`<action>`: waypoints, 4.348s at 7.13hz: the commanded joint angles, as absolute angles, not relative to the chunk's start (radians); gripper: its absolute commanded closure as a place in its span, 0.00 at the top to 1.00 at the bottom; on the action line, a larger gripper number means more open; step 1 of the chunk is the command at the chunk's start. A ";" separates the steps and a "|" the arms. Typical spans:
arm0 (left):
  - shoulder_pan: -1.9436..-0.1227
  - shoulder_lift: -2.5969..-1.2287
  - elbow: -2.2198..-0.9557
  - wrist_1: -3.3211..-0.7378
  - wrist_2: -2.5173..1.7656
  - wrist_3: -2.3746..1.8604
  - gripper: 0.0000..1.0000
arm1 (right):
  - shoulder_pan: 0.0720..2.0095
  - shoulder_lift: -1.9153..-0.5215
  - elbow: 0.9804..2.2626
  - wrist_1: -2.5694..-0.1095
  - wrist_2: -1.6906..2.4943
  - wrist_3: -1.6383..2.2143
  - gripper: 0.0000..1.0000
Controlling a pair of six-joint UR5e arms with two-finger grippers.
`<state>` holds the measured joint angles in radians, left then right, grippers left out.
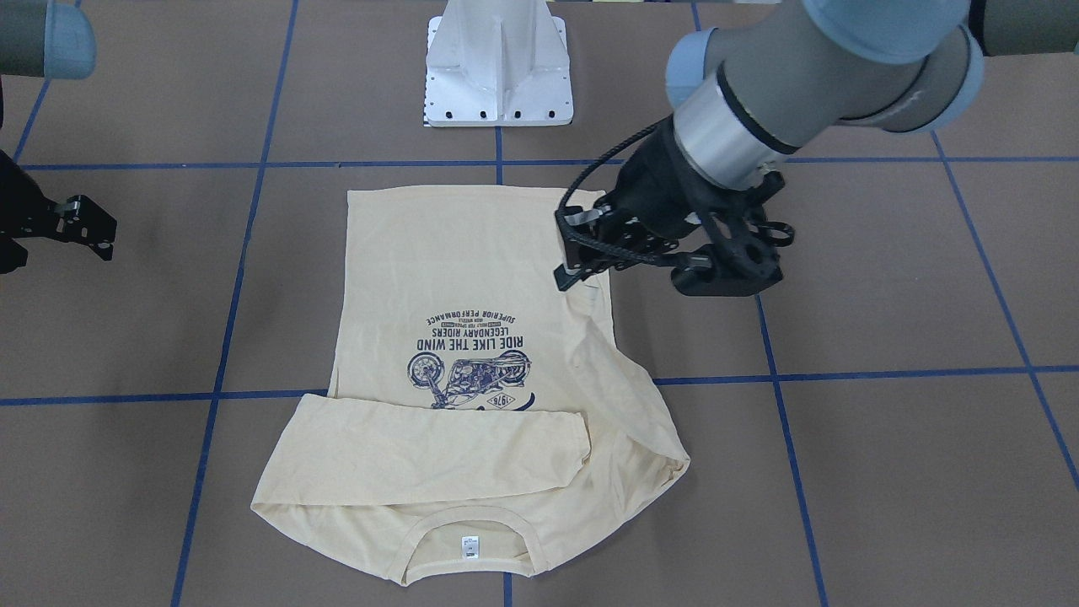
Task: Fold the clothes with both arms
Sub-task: 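Carry the sleeve with the left gripper across the shirt toward the collar, then release the sleeve on the shirt body and raise the left gripper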
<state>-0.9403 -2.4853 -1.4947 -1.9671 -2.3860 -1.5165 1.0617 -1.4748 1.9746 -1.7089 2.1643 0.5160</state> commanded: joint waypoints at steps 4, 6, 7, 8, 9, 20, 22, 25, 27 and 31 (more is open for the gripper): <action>-0.839 -2.620 -1.084 -2.352 -2.232 -1.591 0.00 | 1.066 -1.473 1.971 -1.710 2.166 0.517 1.00; -0.809 -2.667 -0.967 -2.440 -2.160 -1.589 0.00 | 1.066 -1.468 1.971 -1.710 2.164 0.518 1.00; -0.778 -2.672 -0.951 -2.463 -2.142 -1.588 0.00 | 1.065 -1.463 1.968 -1.712 2.166 0.520 1.00; -0.726 -2.672 -0.953 -2.465 -2.105 -1.586 0.00 | 1.065 -1.462 1.964 -1.712 2.178 0.520 1.00; -0.679 -2.672 -0.954 -2.465 -2.079 -1.585 0.00 | 1.065 -1.460 1.957 -1.710 2.180 0.520 1.00; -0.574 -2.669 -0.960 -2.598 -1.958 -1.582 1.00 | 1.063 -1.454 1.930 -1.709 2.180 0.523 1.00; -0.578 -2.665 -0.965 -2.597 -1.957 -1.582 1.00 | 1.063 -1.436 1.927 -1.709 2.186 0.531 1.00; -0.606 -2.505 -1.154 -2.560 -2.003 -1.577 0.99 | 1.042 -1.364 1.945 -1.642 2.229 0.769 1.00; -0.635 -2.339 -1.398 -2.404 -2.046 -1.575 0.99 | 0.947 -1.379 1.947 -1.447 2.194 0.985 1.00; -0.652 -2.125 -1.703 -2.051 -2.033 -1.421 0.99 | 0.616 -1.399 2.002 -1.302 1.910 1.366 1.00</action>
